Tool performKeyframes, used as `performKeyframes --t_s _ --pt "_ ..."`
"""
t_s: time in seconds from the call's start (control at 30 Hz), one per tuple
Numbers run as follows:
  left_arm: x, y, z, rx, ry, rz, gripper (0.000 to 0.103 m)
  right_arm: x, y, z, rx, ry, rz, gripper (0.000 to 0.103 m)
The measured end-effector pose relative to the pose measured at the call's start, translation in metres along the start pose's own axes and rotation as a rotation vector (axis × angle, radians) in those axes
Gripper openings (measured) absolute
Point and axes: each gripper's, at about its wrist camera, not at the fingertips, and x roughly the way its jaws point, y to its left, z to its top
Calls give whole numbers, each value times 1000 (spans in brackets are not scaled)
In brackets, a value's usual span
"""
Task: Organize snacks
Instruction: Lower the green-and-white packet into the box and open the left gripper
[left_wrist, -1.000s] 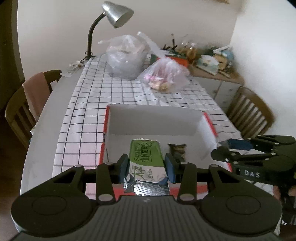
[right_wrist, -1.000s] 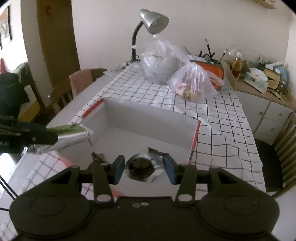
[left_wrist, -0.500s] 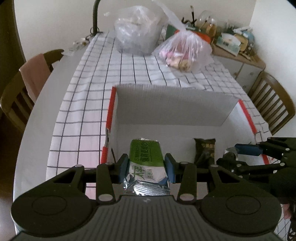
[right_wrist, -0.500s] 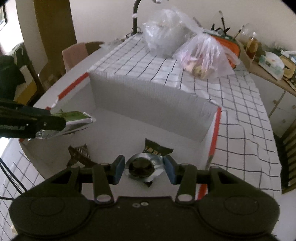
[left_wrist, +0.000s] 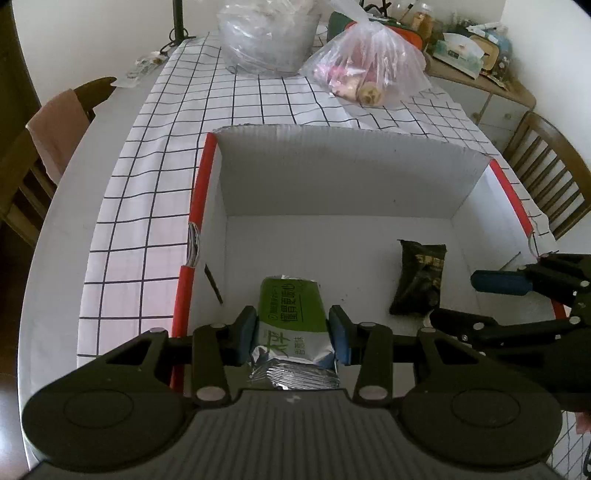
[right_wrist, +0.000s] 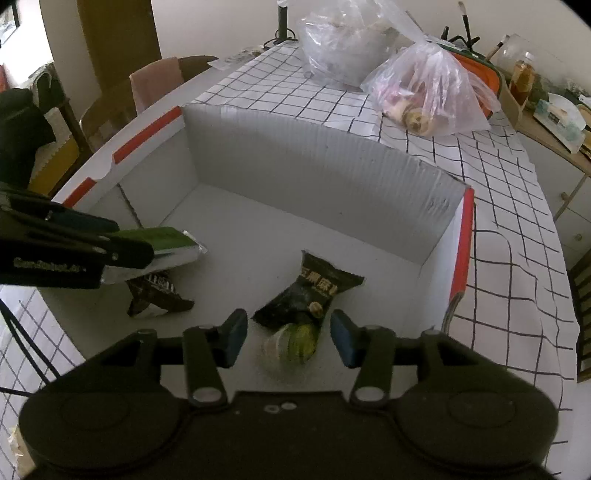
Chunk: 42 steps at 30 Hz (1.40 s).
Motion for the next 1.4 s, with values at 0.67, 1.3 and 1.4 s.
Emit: performKeyframes --t_s 0.67,1.3,1.4 --pt "-101 -1 -36 19 -174 -69 60 -103 23 -24 76 -202 -8 86" --pt "-198 5 -126 39 -317 -122 77 -200 75 -107 155 -330 -8 103" --pt "-201 8 -138 31 -313 -125 78 -206 81 -121 169 -329 -13 103"
